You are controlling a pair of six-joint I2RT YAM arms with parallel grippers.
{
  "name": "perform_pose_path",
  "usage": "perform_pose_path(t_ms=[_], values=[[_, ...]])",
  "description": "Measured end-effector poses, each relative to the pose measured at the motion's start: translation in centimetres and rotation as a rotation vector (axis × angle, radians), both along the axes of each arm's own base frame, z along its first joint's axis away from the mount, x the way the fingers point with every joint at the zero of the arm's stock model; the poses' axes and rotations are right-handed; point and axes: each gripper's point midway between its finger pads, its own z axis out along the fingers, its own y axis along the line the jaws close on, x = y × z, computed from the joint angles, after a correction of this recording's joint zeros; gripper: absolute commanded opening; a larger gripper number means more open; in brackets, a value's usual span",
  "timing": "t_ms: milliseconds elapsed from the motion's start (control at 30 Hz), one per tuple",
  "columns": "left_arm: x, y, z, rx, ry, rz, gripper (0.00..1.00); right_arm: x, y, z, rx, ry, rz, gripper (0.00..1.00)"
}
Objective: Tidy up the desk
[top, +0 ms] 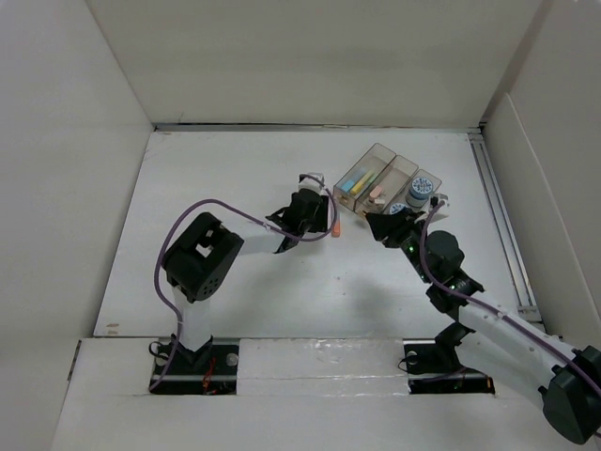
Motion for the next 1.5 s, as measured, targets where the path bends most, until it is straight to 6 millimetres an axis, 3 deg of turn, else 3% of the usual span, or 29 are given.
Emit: perform_pose_path(t_ms=[133, 567, 700, 733, 833, 967, 1100, 1233, 1500], values=[[-0.4, 0.1, -1.8, 0.023, 0.037, 0.003, 0.46, 0.0, -0.1, 0.3, 0.005, -0.009, -0.001, 0.48], [2.2, -1.9, -2.7, 0.027, 0.029, 0.013, 0.4, 0.0, 0.0, 0.2, 0.004, -0.008, -0.001, 0.49], [2.9, -2.1, -2.8, 0.039, 0.021, 0.028, 0.22, 0.0, 0.0, 0.2, 0.003, -0.007, -0.001, 0.49], [3.1, -2.0, -2.9, 0.045, 0.02, 0.033, 0.12, 0.0, 0.0, 0.2, 0.003, -0.007, -0.001, 0.49], [3.4, -1.8, -2.8, 0.055, 0.012, 0.055, 0.0, 0.0, 0.0, 0.2, 0.003, -0.007, -0.001, 0.49], [3.7, -0.9, -2.8, 0.084, -0.004, 0.1, 0.0, 0.0, -0.1, 0.2, 0.003, -0.007, -0.004, 0.49], [2.7, 0.2, -2.6, 0.12, 0.0, 0.119, 0.0, 0.0, -0.1, 0.2, 0.003, -0.007, -0.004, 0.49], [1.0, 0.9, -0.5, 0.125, -0.006, 0.111, 0.0, 0.0, -0.1, 0.2, 0.003, -0.007, -0.005, 0.49], [1.6, -2.5, 9.2, -0.066, -0.15, 0.013, 0.0, 0.0, -0.1, 0.2, 0.004, -0.007, -0.005, 0.49]])
